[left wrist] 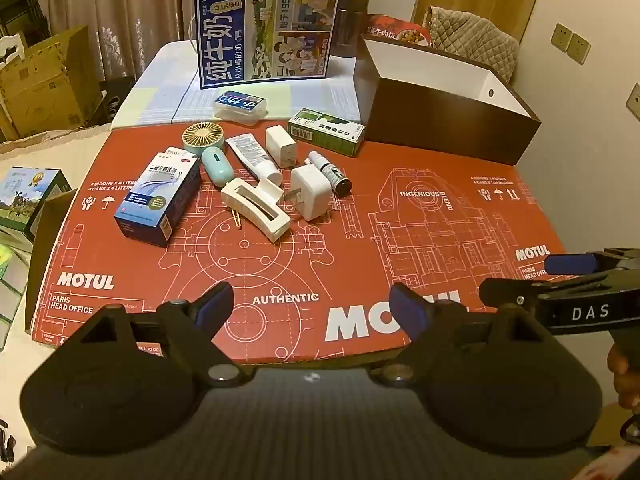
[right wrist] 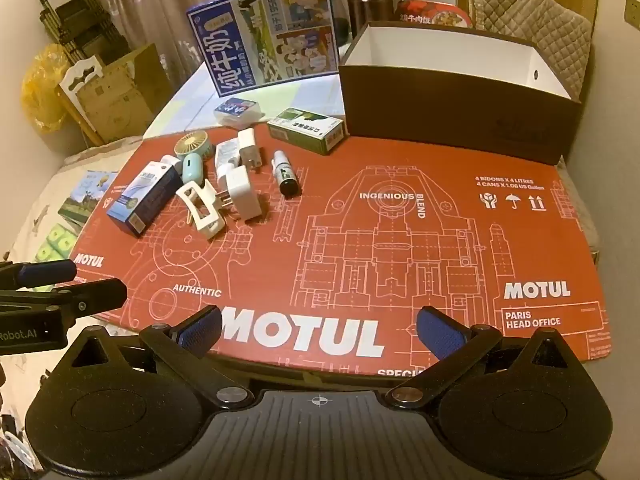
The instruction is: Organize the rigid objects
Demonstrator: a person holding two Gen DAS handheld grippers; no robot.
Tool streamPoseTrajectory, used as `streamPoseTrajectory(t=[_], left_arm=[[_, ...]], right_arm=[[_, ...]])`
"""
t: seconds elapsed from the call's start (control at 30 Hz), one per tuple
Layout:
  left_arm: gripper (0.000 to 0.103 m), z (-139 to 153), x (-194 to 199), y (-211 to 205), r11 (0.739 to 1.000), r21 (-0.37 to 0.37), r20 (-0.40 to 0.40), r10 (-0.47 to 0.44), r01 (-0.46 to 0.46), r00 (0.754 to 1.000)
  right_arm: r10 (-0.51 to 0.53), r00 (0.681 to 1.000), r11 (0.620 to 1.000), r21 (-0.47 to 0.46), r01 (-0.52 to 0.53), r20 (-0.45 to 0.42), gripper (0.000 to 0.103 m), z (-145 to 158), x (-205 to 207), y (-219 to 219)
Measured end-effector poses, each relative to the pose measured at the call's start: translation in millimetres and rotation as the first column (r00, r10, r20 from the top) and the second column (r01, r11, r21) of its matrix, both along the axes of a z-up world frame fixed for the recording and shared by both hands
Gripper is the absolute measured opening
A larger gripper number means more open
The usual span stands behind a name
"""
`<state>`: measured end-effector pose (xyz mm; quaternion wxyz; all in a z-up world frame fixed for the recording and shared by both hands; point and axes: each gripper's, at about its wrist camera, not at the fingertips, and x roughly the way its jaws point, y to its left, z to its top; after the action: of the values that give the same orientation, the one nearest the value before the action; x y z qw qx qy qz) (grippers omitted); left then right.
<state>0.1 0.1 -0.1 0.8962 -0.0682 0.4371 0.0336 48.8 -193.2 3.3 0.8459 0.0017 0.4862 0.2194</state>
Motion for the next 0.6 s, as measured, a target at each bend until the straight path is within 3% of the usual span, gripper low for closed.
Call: streamPoseTrajectory(t=[0.6], left_arm=[[0.083, 0.0, 0.0, -0.1, 1.0, 0.0, 0.0, 0.0, 0.0, 1.0]], right_arm=[[0.0, 1.0, 1.0, -0.002, 0.0, 0.001, 0.101, -0.2, 1.2, 1.3]])
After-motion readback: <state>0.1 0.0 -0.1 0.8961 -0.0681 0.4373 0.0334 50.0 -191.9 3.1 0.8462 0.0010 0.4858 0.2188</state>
